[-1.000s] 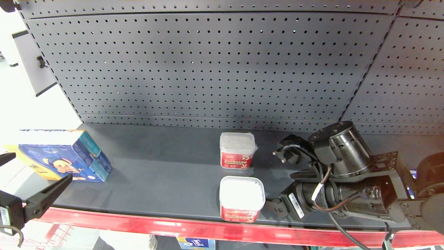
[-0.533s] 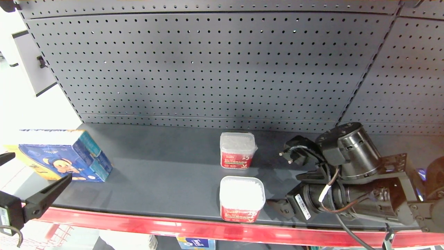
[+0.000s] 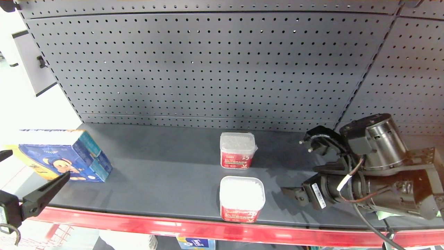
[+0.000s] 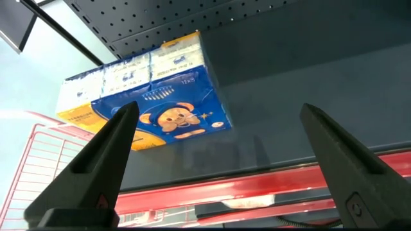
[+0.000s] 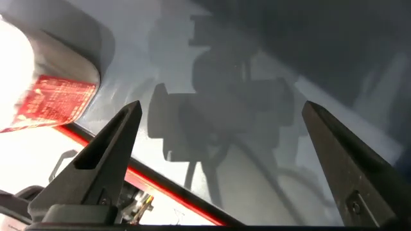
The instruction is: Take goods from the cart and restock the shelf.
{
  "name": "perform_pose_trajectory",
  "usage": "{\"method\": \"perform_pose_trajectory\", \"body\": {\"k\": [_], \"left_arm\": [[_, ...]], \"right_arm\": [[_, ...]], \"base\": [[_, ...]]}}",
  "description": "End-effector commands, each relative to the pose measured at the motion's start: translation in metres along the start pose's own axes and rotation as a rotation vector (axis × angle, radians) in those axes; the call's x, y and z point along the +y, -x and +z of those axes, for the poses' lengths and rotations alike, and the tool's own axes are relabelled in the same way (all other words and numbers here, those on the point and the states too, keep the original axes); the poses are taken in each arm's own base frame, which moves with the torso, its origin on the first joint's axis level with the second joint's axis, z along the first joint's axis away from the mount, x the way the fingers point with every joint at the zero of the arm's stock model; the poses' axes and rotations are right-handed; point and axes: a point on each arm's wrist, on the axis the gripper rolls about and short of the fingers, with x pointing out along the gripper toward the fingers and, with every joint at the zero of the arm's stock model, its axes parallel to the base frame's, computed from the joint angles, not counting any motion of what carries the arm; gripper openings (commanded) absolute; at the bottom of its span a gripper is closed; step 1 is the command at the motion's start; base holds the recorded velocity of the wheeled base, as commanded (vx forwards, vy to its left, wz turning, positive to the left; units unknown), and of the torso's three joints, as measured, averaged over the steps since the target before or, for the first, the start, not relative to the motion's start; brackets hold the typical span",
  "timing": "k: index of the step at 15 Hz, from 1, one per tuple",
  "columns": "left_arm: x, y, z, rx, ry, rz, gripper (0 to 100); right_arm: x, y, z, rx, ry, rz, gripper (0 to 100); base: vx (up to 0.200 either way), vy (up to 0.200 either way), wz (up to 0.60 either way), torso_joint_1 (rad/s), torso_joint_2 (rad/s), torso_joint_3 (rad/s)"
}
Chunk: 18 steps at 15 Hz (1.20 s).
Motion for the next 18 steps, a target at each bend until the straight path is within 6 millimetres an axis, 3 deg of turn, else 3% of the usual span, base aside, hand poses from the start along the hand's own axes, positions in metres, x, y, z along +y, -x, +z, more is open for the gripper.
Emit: {"method": "perform_pose_trajectory", "body": {"k": [1,4,7,9,11,12,13,15,18], "left_arm": [[0.001,0.008,0.000,-0.029,-0.020,0.006,100],[0.000,0.019,-0.007,-0.046,-0.059,0.016,100],[0.003,0.025,-0.002,-0.085,0.026,0.029,100],[0.005,0.033,0.001,-0.127,0.209,0.032,100],[0.004,0.051,-0.010,-0.126,0.296,0.045,100],[0.004,0.060,-0.016,-0.109,0.294,0.042,100],[0.000,0.089,-0.037,-0.026,0.281,-0.006,100],[-0.006,0.110,-0.062,0.032,0.279,-0.081,100],[-0.010,0.119,-0.081,-0.001,0.330,-0.052,100]], "right_arm": [[-0.008,0.027,-0.002,-0.078,-0.020,-0.038,100],[-0.039,0.081,-0.020,-0.211,-0.096,-0.160,100],[-0.061,0.127,-0.047,-0.322,-0.145,-0.344,100],[-0.069,0.167,-0.090,-0.364,-0.199,-0.539,100],[-0.062,0.195,-0.123,-0.355,-0.264,-0.661,100],[-0.059,0.200,-0.130,-0.354,-0.277,-0.684,100],[-0.050,0.213,-0.147,-0.368,-0.307,-0.752,100],[-0.041,0.217,-0.163,-0.390,-0.286,-0.802,100],[-0.030,0.216,-0.189,-0.419,-0.200,-0.847,100]], "base": [[0.000,0.000,0.00,0.000,0.00,0.000],[0.000,0.000,0.00,0.000,0.00,0.000],[0.000,0.000,0.00,0.000,0.00,0.000],[0.000,0.000,0.00,0.000,0.00,0.000],[0.000,0.000,0.00,0.000,0.00,0.000],[0.000,0.000,0.00,0.000,0.00,0.000],[0.000,0.000,0.00,0.000,0.00,0.000],[0.000,0.000,0.00,0.000,0.00,0.000],[0.000,0.000,0.00,0.000,0.00,0.000]]}}
